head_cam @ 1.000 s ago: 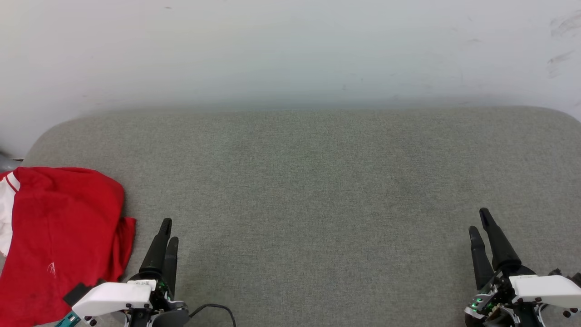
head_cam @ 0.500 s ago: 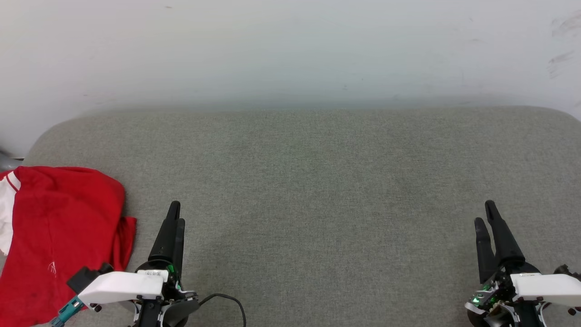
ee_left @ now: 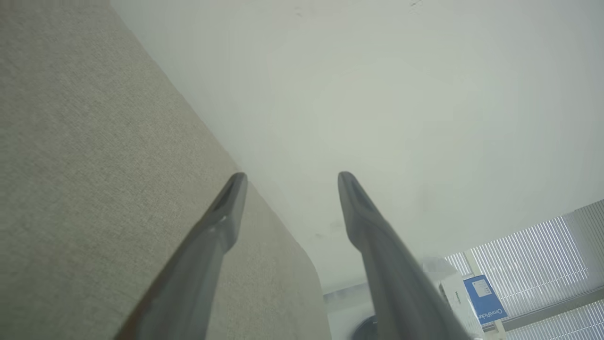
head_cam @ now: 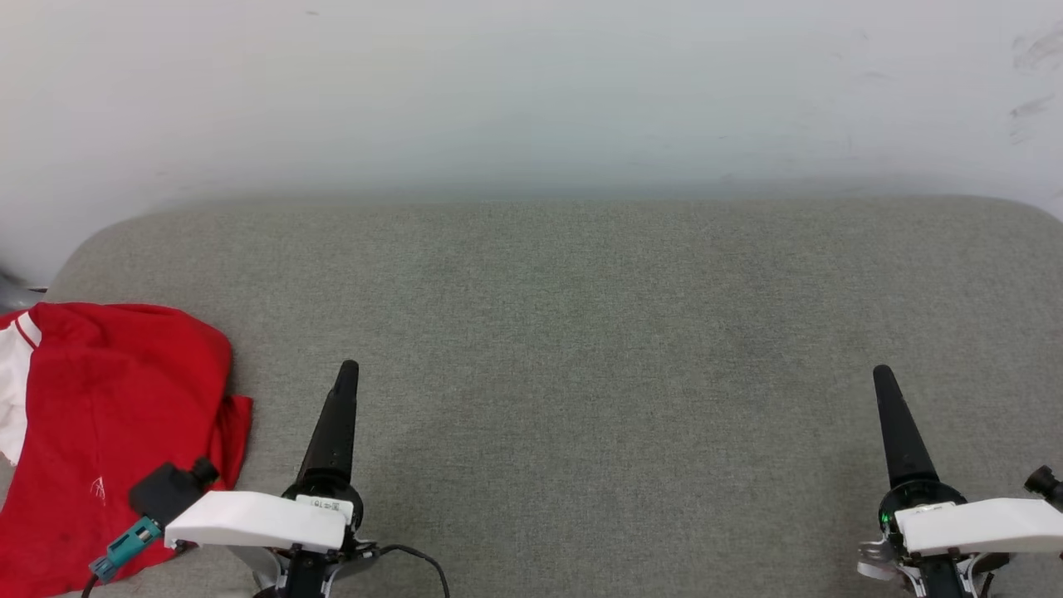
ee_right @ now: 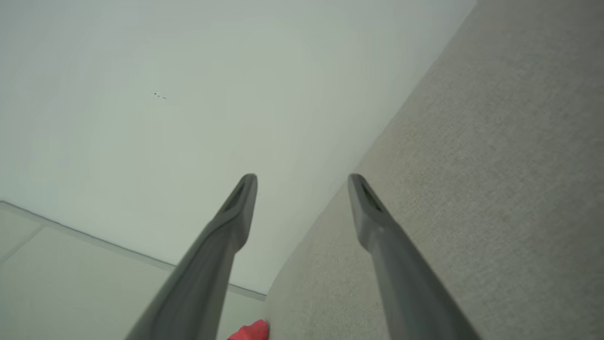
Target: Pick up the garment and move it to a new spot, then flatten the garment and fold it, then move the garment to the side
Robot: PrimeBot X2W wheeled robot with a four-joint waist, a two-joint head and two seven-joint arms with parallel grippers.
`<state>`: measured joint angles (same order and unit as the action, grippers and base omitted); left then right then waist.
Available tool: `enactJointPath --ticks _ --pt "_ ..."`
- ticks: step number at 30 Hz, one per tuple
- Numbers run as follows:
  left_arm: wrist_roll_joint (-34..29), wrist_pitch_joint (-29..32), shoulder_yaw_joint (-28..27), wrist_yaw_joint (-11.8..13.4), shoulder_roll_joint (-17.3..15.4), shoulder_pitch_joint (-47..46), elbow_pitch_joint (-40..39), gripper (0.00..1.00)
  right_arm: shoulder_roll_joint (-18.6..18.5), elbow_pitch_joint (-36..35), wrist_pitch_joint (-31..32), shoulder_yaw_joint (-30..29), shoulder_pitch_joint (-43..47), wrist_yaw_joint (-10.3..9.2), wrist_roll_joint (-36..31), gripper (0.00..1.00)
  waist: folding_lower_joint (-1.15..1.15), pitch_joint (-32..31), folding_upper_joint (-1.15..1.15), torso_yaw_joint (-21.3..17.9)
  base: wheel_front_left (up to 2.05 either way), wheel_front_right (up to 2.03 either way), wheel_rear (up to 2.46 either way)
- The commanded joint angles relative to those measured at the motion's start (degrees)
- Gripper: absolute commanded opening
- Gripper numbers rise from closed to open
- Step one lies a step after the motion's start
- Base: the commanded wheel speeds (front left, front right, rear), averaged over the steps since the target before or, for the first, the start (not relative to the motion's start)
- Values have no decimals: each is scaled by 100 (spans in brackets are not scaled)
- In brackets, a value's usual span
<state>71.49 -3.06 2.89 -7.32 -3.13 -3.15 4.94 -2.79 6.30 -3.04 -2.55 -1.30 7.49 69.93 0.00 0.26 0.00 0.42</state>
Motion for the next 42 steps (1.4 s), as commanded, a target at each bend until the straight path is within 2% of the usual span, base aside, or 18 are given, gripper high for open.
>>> enactJointPath --ticks 1,17,26,35,42 --pt "-354 -68 22 -11 -38 -13 -109 100 -18 -123 -71 0 -42 0 -414 100 0 -3 0 1 0 0 0" --pt "-2762 -357 16 -14 -36 103 -182 100 -15 -309 -125 -17 65 0 -2908 100 0 -24 0 18 0 0 0" --pt "-3865 -503 -59 10 -57 159 -141 100 -15 -476 81 -39 113 0 -3978 100 0 -26 0 28 0 0 0" --pt "-4686 -643 50 74 -83 191 -146 100 -15 -610 233 -120 190 0 -4804 100 0 -29 0 33 0 0 0" --pt "-5054 -725 130 100 -107 211 -110 100 -15 -700 264 -156 228 0 -5178 100 0 -26 0 43 0 0 0"
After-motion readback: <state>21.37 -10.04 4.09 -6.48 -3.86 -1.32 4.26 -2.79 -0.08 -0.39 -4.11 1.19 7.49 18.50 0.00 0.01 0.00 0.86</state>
